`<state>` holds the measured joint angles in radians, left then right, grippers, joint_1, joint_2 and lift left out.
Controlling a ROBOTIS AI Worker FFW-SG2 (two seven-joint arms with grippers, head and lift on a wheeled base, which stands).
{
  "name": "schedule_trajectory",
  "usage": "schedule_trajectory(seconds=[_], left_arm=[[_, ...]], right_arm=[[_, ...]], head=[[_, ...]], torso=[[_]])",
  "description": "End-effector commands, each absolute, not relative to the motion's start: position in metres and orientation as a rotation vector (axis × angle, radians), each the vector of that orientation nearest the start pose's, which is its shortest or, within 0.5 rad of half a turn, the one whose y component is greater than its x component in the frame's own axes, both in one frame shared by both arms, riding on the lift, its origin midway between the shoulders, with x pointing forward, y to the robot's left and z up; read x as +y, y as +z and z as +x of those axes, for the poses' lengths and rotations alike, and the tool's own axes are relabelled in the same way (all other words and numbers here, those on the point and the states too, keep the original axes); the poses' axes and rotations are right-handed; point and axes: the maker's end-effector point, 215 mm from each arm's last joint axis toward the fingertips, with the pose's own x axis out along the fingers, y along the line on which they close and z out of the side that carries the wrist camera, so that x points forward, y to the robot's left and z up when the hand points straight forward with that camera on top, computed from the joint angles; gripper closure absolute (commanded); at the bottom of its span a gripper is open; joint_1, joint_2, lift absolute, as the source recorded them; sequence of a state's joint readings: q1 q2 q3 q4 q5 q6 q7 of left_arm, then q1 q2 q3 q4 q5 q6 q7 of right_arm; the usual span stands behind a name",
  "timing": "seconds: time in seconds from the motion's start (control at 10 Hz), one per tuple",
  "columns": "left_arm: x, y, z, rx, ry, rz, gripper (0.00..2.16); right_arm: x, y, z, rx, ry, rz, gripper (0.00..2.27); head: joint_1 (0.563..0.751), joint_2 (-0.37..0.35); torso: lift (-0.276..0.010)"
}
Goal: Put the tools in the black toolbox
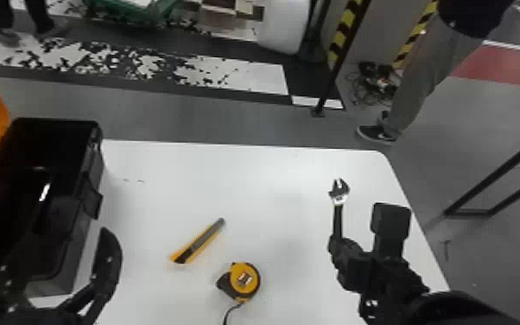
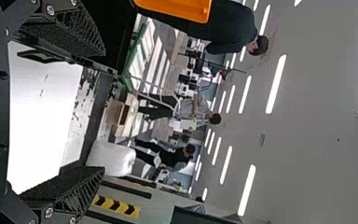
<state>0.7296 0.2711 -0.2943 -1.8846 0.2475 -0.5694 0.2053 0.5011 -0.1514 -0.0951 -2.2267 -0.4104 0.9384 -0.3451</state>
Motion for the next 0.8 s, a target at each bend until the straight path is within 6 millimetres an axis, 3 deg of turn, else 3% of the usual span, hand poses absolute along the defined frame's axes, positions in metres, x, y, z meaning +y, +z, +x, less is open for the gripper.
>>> schedule_trajectory(seconds=[0.0, 0.4, 0.7], left_arm=[[0.168, -0.36, 0.334, -0.061, -0.127, -0.248, 0.13], [0.126, -0.355, 0.35, -0.03, -0.328, -0.321, 0.13], [0.087, -0.385, 0.359, 0.123, -0.496, -0.409, 0.13]], right_arm=[[-0.28, -0.478, 0.369, 0.72, -0.142, 0.049, 2.25], [-0.241, -0.445, 0.386, 0.557, 0.037, 0.004, 2.25], [-0.197, -0.405, 0.396, 0.396, 0.233, -0.009, 2.25]], head=[[0.695, -0.2], [0.695, -0.181], [0.695, -0.174]], torso=[[-0.039], [-0.039], [-0.039]])
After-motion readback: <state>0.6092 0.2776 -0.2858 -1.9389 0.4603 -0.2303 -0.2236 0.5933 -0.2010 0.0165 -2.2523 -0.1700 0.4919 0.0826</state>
